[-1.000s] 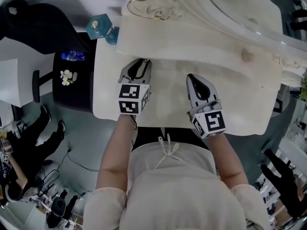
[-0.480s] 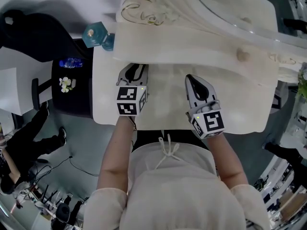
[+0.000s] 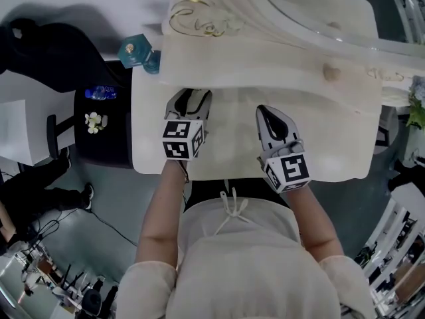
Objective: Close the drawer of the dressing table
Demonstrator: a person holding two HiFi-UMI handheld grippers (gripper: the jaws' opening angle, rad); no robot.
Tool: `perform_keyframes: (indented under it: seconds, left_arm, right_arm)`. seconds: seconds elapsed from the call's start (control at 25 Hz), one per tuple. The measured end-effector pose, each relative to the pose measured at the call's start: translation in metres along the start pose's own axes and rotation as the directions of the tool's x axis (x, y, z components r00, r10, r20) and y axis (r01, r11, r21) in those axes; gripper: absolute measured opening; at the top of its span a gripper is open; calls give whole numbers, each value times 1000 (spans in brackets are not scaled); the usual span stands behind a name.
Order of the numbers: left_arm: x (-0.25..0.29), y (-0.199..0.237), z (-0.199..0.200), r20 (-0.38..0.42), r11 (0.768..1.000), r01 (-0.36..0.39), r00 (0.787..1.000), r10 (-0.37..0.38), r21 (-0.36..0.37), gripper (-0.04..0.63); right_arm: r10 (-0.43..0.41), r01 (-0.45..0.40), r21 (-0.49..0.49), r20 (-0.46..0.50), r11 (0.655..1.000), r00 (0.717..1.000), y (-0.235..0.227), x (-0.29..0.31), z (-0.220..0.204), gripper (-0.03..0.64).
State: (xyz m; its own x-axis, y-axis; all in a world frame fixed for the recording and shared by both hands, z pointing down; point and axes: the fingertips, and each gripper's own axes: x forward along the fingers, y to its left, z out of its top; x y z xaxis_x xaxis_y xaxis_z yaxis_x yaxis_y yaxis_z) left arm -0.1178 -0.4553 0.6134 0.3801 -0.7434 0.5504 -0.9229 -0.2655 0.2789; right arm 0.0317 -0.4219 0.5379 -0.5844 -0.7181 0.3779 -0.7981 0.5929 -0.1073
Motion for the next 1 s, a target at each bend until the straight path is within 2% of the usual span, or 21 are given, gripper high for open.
perform_keyframes:
  seconds: [0.16,0.36,0.52,0.68,0.88,1.0]
  left_arm:
    - [-23,-12,0,5,999,28,1000,-28,17,207]
    - [-57,-19,16,44,994,25,999,-30,103,207]
    - [-87,-30,43,104,987,48,993,-64,156,207]
    - [-117,-49,76,172,970,65,979,-107,234,207]
    - [-147,-71,115,259,946,51,956,-139,319,202]
    - [-165,-85,132,295,938,65,940,-171,339,154]
  right_arm:
    - [-11,11,-8,10,1000,1000,7,-9,5,6]
    - [-29,29,-15,33,999,999,15,-21,12,6]
    - [-31,32,-36,39,999,999,21,-32,17,6]
    - [-11,14,-62,44,998,999,27,-45,29,6]
    - [-33,39,-63,96,997,995,22,-61,52,6]
    - [-40,49,-72,120,996,992,20,-73,65,6]
